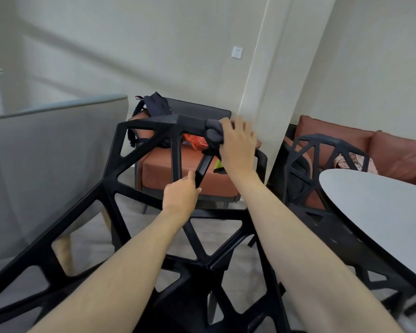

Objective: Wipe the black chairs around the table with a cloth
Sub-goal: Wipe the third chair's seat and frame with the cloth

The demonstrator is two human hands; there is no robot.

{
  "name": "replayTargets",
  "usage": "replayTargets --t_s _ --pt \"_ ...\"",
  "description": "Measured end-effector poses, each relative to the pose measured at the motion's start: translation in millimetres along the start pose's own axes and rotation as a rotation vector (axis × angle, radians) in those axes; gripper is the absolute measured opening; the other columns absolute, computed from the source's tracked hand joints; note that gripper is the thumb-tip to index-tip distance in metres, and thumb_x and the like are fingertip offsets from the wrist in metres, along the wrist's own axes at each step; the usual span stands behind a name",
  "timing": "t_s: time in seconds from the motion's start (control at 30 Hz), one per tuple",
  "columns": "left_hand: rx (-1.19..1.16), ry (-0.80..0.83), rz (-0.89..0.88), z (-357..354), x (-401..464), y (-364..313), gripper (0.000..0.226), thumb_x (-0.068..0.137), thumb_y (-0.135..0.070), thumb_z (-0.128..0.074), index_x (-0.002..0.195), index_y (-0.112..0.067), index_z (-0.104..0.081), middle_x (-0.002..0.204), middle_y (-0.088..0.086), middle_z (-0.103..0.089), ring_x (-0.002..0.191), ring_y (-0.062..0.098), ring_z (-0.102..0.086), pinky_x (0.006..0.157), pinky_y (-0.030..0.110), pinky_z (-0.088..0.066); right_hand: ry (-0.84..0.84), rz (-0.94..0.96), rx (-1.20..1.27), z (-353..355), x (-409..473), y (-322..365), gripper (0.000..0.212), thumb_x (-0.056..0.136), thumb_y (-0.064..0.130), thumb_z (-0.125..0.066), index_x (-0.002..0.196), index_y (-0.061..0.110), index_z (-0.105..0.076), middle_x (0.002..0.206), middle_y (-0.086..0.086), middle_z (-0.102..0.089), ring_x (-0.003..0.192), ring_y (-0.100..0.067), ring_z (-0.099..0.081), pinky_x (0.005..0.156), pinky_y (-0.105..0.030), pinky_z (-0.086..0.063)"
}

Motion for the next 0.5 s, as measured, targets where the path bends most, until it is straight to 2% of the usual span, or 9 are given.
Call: replayTargets --t_s 0.07,0.13,0.23,0.3,0.4,0.5 --pt "-0.010 0.007 0.006 -0.1 0.3 0.6 0.035 0.105 -0.038 -0.058 0.127 -0.013 -0.046 0.090 0.001 -0.068 0.083 0.026 -0.070 0.063 0.034 -0.046 0.006 0.071 -0.065 -3.6 2.4 4.5 0.042 0.081 0.000 -0.065 0.118 0.019 -0.058 0.114 -0.008 -0.055 0.099 -0.030 -0.052 0.076 -0.043 -0.046" --pt "-0.029 0.000 0.009 -0.2 -0.2 -0.6 0.032 0.105 -0.037 -0.058 0.123 -0.013 -0.047 0.083 -0.001 -0.061 0.080 0.025 -0.069 0.063 0.034 -0.046 -0.004 0.093 -0.115 4.2 -11.7 -15.8 0.041 0.082 -0.001 -0.063 0.117 0.019 -0.058 0.111 -0.008 -0.055 0.098 -0.031 -0.052 0.075 -0.043 -0.044" --pt "-0.028 -0.002 0.002 3.0 -1.7 -2.7 0.029 0.105 -0.035 -0.058 0.119 -0.012 -0.047 0.081 -0.004 -0.054 0.079 0.024 -0.068 0.062 0.034 -0.044 -0.034 0.049 -0.153 24.5 -55.2 -58.5 0.046 0.076 -0.001 -0.064 0.118 0.019 -0.060 0.111 -0.009 -0.054 0.099 -0.033 -0.050 0.076 -0.043 -0.041" --pt "-0.035 0.002 -0.001 3.9 -3.5 -3.3 0.029 0.105 -0.034 -0.058 0.121 -0.012 -0.046 0.082 -0.004 -0.053 0.081 0.024 -0.068 0.064 0.033 -0.043 -0.020 -0.051 -0.133 29.0 -72.8 -72.4 0.051 0.073 -0.002 -0.068 0.118 0.019 -0.061 0.113 -0.009 -0.053 0.100 -0.034 -0.049 0.077 -0.044 -0.041" --pt "-0.028 -0.003 -0.003 2.9 -2.7 -4.0 0.029 0.106 -0.033 -0.057 0.123 -0.013 -0.045 0.086 -0.002 -0.060 0.082 0.024 -0.068 0.066 0.033 -0.043 -0.050 -0.110 -0.058 19.3 -52.7 -56.9 0.051 0.073 -0.002 -0.070 0.119 0.019 -0.061 0.112 -0.008 -0.054 0.101 -0.031 -0.049 0.077 -0.041 -0.040" --pt "-0.009 0.013 -0.008 2.8 -0.6 -2.2 0.030 0.106 -0.034 -0.056 0.124 -0.013 -0.044 0.097 0.001 -0.068 0.086 0.025 -0.069 0.066 0.034 -0.041 -0.019 0.057 -0.053 1.5 -14.5 -16.5 0.044 0.079 0.002 -0.070 0.118 0.019 -0.060 0.111 -0.008 -0.056 0.101 -0.031 -0.052 0.078 -0.043 -0.044"
Point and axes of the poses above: each hand's wrist, its own x-axis towards the middle knuckle, its own z-axis out of the back of the hand, y = z × x, the point moved 6 cm from there along x, towards the middle knuckle
